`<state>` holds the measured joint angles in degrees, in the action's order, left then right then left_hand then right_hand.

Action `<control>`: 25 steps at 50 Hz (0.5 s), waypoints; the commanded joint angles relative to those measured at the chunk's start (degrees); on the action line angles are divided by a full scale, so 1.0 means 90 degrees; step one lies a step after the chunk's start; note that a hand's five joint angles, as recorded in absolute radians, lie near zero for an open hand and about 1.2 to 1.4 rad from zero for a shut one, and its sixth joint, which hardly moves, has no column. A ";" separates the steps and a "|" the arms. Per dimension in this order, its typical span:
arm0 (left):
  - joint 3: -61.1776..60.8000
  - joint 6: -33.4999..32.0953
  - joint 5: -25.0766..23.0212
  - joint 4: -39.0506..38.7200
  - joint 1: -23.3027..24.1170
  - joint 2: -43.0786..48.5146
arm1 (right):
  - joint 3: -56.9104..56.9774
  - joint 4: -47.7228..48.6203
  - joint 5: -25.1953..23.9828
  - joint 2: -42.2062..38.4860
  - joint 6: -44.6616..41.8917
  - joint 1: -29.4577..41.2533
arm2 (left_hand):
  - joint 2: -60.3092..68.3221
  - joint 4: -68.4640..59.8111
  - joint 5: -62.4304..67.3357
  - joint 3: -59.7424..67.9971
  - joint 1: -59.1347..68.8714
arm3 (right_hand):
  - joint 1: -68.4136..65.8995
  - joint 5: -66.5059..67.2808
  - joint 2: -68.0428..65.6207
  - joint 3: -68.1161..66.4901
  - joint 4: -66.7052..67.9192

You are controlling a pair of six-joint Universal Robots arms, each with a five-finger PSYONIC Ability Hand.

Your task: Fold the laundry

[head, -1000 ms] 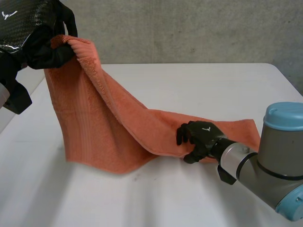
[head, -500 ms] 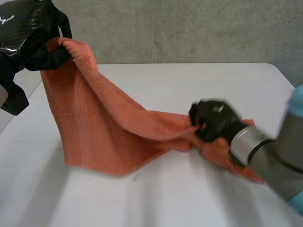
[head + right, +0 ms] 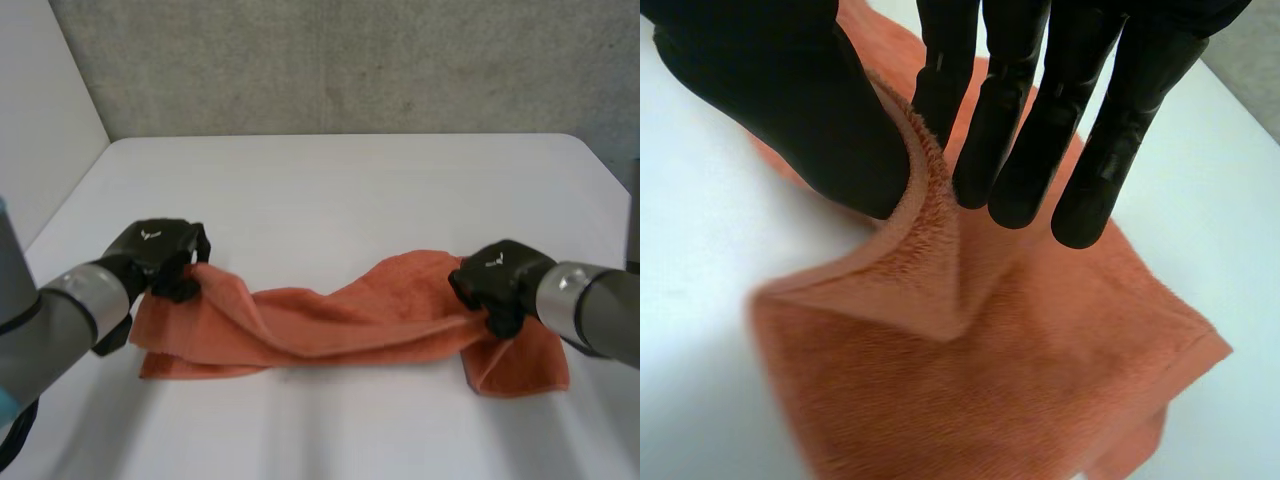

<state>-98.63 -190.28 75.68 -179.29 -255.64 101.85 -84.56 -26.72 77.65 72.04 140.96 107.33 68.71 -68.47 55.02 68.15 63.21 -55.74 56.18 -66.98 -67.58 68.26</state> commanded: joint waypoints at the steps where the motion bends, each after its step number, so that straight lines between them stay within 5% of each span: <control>1: 0.2167 -0.0118 0.0039 -0.0118 0.0231 0.0841 | 0.1844 0.0975 0.0649 -0.0816 0.0129 -0.0002 | 0.1254 -0.1282 0.1664 0.1317 0.1865 | -0.2696 0.1535 -0.1447 -0.1380 0.1304; 7: 0.4256 0.0008 0.0341 -0.1227 0.0445 0.0833 | 0.3778 0.2729 0.0972 -0.0691 0.0635 0.0086 | 0.1254 -0.1282 0.1664 0.1317 0.1865 | -0.2696 0.1535 -0.1447 -0.1380 0.1304; 13: 0.4202 0.0360 0.0702 -0.3115 0.0485 0.0130 | 0.3548 0.4306 0.0807 0.0617 0.1202 0.0076 | 0.1254 -0.1282 0.1664 0.1317 0.1865 | -0.2696 0.1535 -0.1447 -0.1380 0.1304; 25: 0.1772 0.0575 0.0771 -0.3214 0.0309 -0.0203 | 0.1156 0.2872 -0.0239 0.0980 0.1213 0.0028 | 0.1254 -0.1282 0.1664 0.1317 0.1865 | -0.2696 0.1535 -0.1447 -0.1380 0.1304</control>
<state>-68.70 -185.42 82.86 -209.14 -251.57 100.30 -61.10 9.54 79.95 80.86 152.47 107.91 68.74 -68.47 55.02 68.20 63.21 -55.74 56.68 -66.98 -67.58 68.27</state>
